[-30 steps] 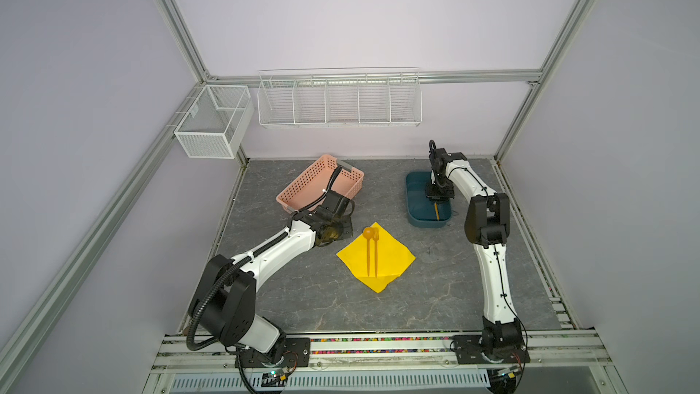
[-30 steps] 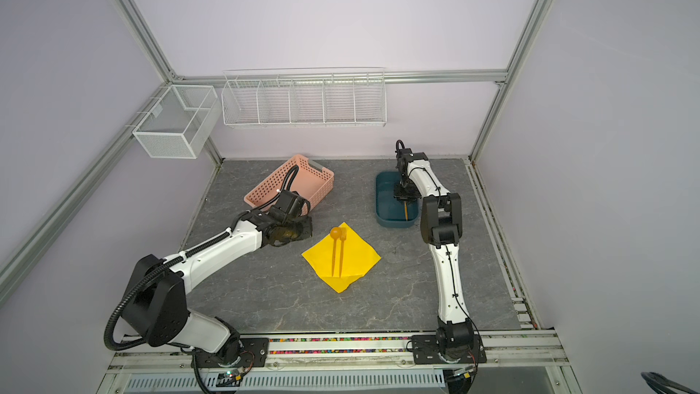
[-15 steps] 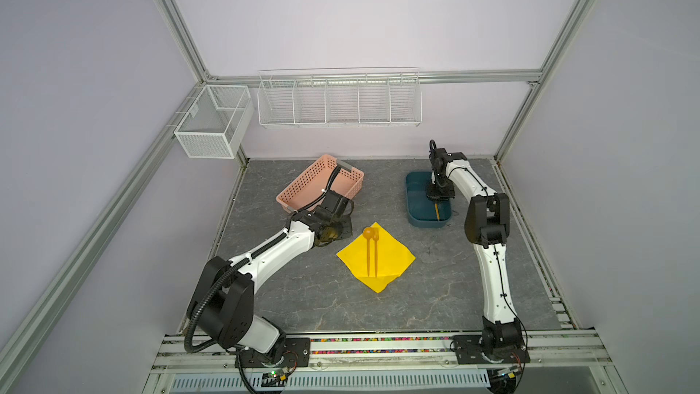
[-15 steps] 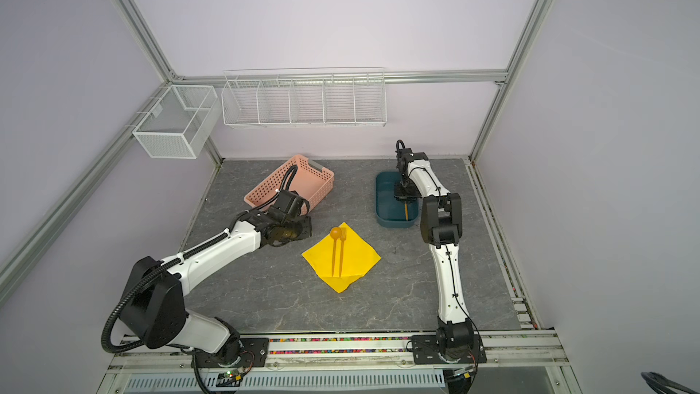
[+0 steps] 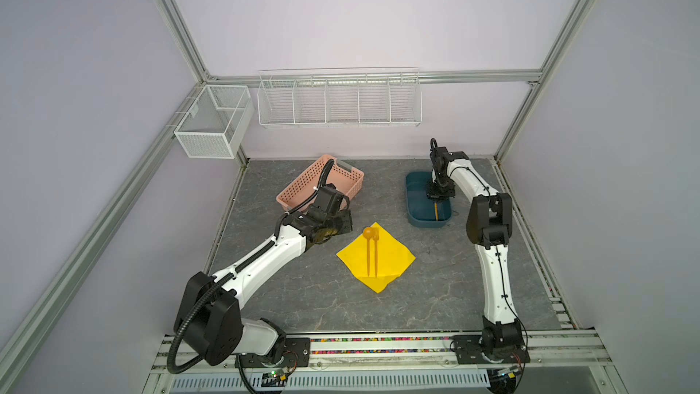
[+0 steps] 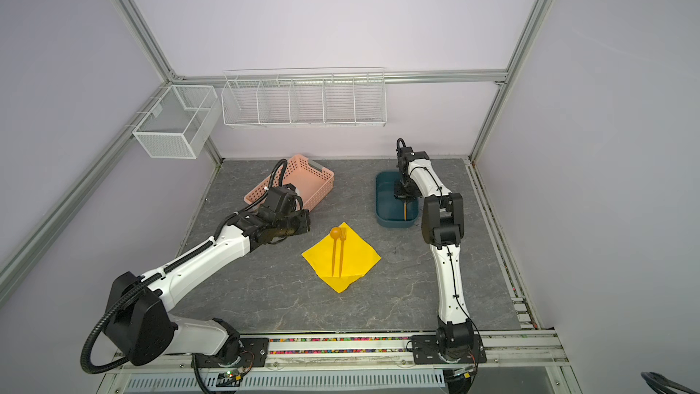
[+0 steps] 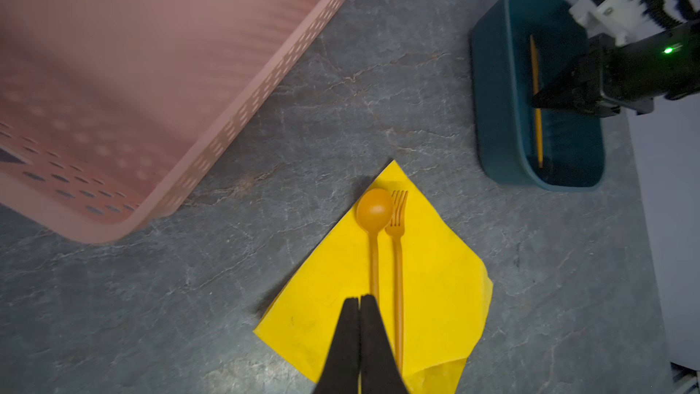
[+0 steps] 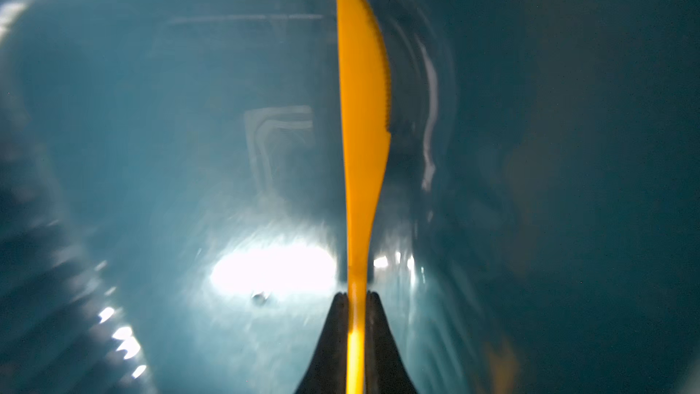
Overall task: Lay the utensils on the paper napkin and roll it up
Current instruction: 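Close the right gripper on the yellow knife handle and lift it, then raise the knife upright with the right gripper while the left gripper rises toward it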
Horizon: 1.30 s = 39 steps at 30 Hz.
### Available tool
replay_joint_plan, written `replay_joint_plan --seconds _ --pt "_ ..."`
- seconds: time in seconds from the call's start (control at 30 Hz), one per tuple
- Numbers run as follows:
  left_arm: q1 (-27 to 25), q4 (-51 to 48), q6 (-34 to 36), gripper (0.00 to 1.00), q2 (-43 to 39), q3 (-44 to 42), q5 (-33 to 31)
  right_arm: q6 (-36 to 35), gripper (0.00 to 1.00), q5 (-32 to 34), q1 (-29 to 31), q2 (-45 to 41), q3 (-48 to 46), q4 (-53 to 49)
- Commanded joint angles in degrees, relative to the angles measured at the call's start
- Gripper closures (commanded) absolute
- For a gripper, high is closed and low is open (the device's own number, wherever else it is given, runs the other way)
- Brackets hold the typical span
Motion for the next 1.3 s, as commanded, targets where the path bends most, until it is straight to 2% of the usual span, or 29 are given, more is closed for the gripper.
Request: replay_joint_plan --seconds 0.0,0.23,0.37,0.6,0.67,0.8,0.93,1.1,1.17,1.27 --pt "0.25 5.97 -0.24 0.97 -2.83 -1.65 1.85 0.82 0.91 -2.73 0.36 -7.37 -1.86 1.24" --pt "0.35 11.29 0.35 0.95 -6.53 -1.58 4.75 0.87 0.93 -7.59 0.57 -18.33 -10.33 5.53" --pt "0.53 16.67 2.03 0.84 -9.06 -2.34 8.82 0.82 0.93 -13.59 0.78 -26.79 -18.43 10.22" --pt "0.57 23.12 2.82 0.73 -10.17 -0.38 15.78 1.88 0.93 -23.88 1.57 -40.43 -30.14 21.50" --pt "0.61 25.72 3.25 0.68 -10.45 0.00 17.66 2.59 0.93 -25.98 3.56 -44.09 -32.56 23.93" --pt "0.62 26.98 4.17 0.60 -11.52 1.23 17.38 2.38 0.93 -29.47 5.65 -48.67 -34.05 25.78" --pt "0.53 31.11 6.73 0.53 -12.19 2.09 23.57 2.32 0.93 -31.64 8.27 -52.54 -35.19 27.95" --pt "0.51 29.76 8.47 0.49 -12.95 4.10 24.18 3.51 0.93 -34.01 10.42 -57.17 -36.68 31.52" --pt "0.51 30.04 10.29 0.48 -12.62 4.83 27.59 4.29 0.93 -35.65 10.93 -59.07 -37.69 33.76" --pt "0.46 35.04 9.45 0.48 -12.04 4.45 32.91 4.80 0.93 -38.25 11.63 -61.41 -39.23 37.23"
